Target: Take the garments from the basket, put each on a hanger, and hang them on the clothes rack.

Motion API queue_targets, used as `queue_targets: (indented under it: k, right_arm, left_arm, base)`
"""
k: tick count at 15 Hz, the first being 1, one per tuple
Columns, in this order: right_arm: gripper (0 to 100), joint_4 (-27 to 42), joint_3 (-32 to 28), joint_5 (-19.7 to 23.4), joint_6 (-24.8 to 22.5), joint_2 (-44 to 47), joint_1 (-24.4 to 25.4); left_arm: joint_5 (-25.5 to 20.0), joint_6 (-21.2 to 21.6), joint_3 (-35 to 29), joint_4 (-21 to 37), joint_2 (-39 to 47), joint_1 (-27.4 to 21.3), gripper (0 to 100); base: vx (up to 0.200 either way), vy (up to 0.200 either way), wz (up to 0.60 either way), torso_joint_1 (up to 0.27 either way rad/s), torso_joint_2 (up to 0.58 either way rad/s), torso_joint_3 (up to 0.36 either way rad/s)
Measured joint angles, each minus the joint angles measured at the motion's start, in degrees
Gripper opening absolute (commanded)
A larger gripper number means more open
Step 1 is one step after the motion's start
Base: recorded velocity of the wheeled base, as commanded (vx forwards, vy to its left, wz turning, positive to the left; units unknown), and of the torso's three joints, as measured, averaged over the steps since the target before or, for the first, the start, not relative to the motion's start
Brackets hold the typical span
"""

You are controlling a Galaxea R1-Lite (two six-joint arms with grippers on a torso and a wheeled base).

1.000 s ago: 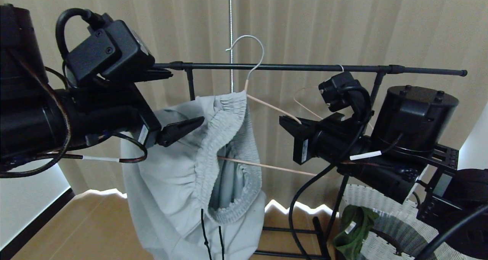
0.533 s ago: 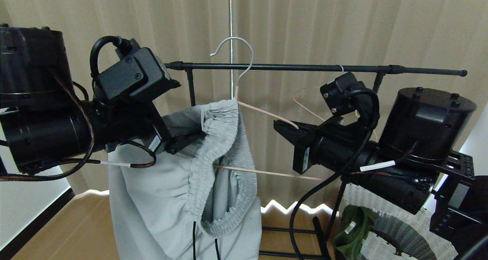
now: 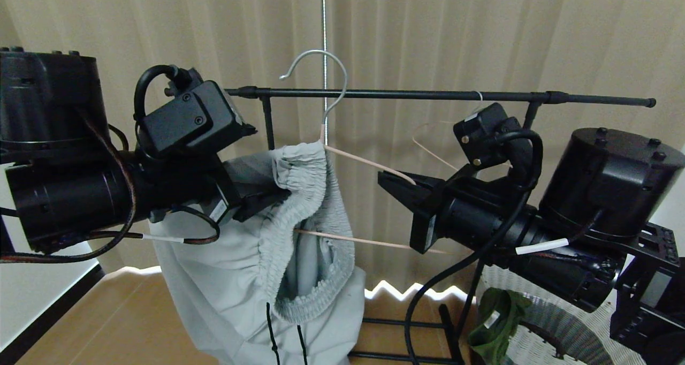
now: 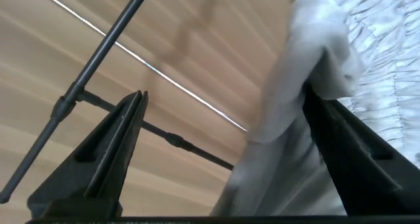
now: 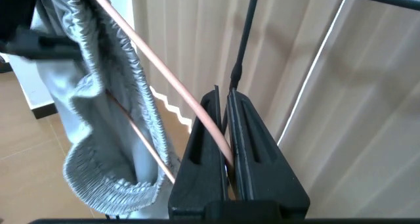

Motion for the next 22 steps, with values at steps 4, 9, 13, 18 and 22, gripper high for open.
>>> queue_targets:
  k: [4, 9, 13, 18, 22]
  right_arm:
    - [0, -0.1, 0.4, 0.0, 0.0, 0.0, 0.0]
    - [0, 0.0, 0.6, 0.0, -0.1, 0.0, 0.0]
    - [100, -0.3, 1.3, 0.0, 0.0, -0.2, -0.1]
    - [100, -0.1, 3.6, -0.5, -0.3, -1.4, -2.4]
    - [100, -0.1, 5.7, -0.6, -3.1, -3.3, -5.2]
  left_arm:
    - [-0.1, 0.0, 0.1, 0.1, 0.0, 0.0, 0]
    - [-0.1, -0.1, 0.8, -0.6, -0.1, 0.0, 0]
    - [0.4, -0.4, 3.0, -5.4, 0.0, 0.0, 0]
    - [7.0, -5.4, 4.1, -5.3, 0.1, 0.5, 0]
    - [9.1, -7.4, 6.3, -5.3, 0.1, 3.6, 0]
  base:
    - [0.000, 0.000, 0.00, 0.000, 0.00, 0.000]
    - [0.000, 0.000, 0.00, 0.000, 0.00, 0.000]
    - [0.000, 0.000, 0.00, 0.000, 0.00, 0.000]
    - [0.000, 0.000, 0.00, 0.000, 0.00, 0.000]
    - [0.000, 0.000, 0.00, 0.000, 0.00, 0.000]
